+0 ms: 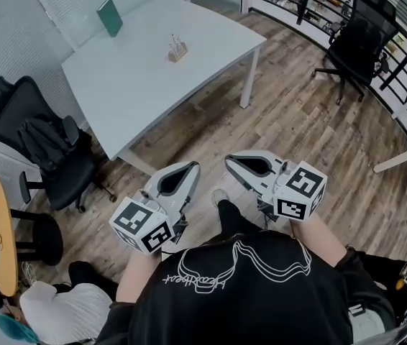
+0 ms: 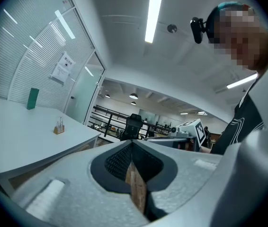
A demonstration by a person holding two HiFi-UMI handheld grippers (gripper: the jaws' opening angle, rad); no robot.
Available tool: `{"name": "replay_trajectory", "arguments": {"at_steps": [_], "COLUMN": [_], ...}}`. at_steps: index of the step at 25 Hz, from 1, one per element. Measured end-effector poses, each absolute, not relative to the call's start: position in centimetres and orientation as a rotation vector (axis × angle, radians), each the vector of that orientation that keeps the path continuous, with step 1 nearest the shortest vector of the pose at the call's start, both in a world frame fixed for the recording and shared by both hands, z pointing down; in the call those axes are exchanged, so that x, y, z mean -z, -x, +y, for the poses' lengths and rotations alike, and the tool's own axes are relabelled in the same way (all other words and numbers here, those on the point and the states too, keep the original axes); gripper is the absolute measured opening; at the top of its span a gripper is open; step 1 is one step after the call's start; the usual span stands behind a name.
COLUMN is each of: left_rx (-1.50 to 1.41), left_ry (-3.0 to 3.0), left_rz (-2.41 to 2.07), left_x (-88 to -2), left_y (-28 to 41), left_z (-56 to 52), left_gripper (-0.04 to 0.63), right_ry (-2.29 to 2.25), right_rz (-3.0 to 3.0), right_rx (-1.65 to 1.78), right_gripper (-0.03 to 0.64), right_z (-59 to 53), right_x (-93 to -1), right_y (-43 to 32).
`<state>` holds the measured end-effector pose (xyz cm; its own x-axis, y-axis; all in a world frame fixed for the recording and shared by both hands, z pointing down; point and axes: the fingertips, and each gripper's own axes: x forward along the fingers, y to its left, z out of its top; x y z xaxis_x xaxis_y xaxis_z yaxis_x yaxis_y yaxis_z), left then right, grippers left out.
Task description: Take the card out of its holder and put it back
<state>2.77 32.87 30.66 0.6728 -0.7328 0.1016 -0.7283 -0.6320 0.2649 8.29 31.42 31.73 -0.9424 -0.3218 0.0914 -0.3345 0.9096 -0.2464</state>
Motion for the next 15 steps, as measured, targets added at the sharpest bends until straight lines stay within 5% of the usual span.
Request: {"name": "replay_trajectory", "arguments": {"at_steps": [15], "left_rx": [-0.032], "left_ry": [-2.518], "left_rz": [-1.274], "left_x": [-32.5], "left_y": [1.1], "left_z": [10.1], "left_gripper": [0.015], "right_ry": [-0.436], "right_rz": [-3.022], "right_rx": [-0.4], "right_gripper": [0.009], "right_z": [8.8], "right_x": [-32.8], "right_y": [-4.9]}}
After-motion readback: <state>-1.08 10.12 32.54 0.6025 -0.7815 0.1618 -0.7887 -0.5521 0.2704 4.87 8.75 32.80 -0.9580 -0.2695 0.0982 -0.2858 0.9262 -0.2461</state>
